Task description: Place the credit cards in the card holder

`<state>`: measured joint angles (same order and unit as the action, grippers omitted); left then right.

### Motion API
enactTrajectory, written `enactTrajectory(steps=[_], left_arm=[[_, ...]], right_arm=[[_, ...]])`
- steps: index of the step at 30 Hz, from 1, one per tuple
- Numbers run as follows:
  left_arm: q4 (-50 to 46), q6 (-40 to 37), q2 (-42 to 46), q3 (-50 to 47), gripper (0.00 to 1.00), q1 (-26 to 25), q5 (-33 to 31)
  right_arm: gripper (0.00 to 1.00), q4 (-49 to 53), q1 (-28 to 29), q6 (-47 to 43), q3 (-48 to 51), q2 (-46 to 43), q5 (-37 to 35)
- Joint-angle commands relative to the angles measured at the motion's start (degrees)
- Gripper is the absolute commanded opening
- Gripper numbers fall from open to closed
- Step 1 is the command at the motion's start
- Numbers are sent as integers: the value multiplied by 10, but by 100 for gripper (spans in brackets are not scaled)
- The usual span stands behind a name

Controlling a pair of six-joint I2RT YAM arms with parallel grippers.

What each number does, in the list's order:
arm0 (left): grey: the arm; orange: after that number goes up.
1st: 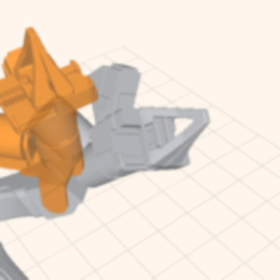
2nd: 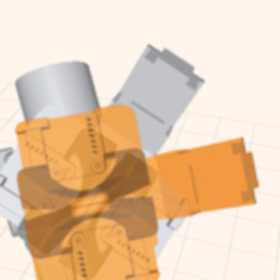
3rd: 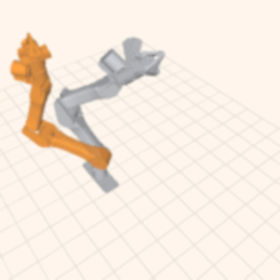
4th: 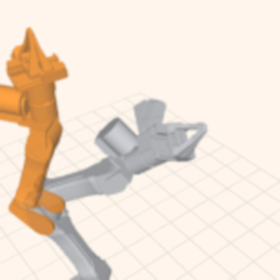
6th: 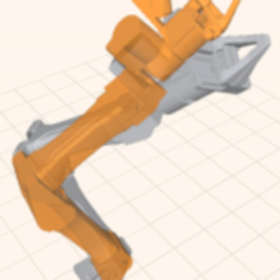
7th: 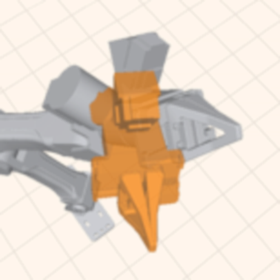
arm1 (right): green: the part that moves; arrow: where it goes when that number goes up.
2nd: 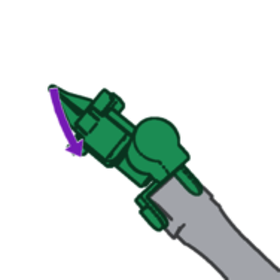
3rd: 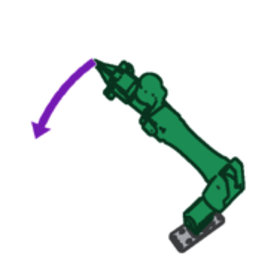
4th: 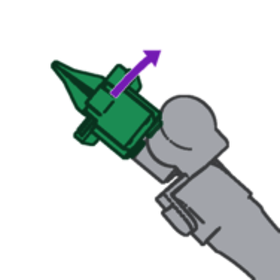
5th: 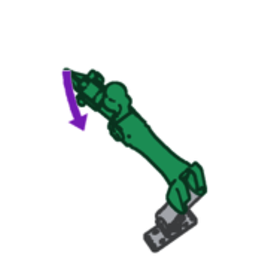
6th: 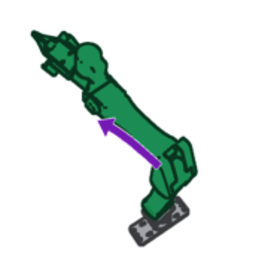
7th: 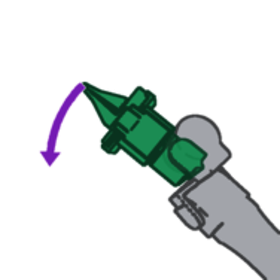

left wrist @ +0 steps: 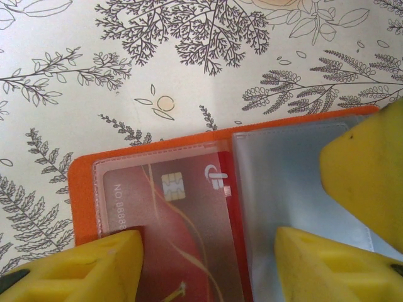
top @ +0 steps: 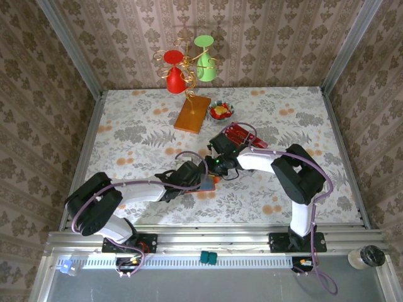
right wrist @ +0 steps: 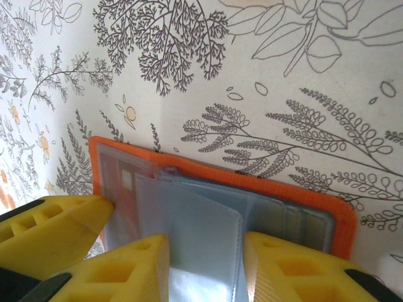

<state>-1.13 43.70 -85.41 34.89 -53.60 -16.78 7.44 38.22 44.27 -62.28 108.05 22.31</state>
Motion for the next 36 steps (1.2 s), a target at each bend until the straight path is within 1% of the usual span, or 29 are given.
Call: enactTrajectory(steps=[1,4,9,14,20,24,30,36], left_arm=[[-23,-3,-7,-12,58,-2,12],[-23,-3,-3,-12,59,-2,11],[-26,-8,12,-10,63,-1,11],[-37,-11,59,-10,67,8,14],[-54,-2,146,-34,69,32,23],[-78,-2,209,-55,70,59,24],[-107,4,291,-91,71,93,27],[-128,3,330,-110,71,114,35]], right_arm=[[36,-2,1,9,-1,-1,25],[34,-2,1,9,-5,-9,37],[34,-12,4,24,-1,-27,48],[42,-15,13,34,0,-46,49],[51,-19,32,51,-3,-58,41],[55,-23,50,61,-15,-48,32],[55,-30,74,75,-40,-13,25],[55,-35,83,81,-62,30,20]])
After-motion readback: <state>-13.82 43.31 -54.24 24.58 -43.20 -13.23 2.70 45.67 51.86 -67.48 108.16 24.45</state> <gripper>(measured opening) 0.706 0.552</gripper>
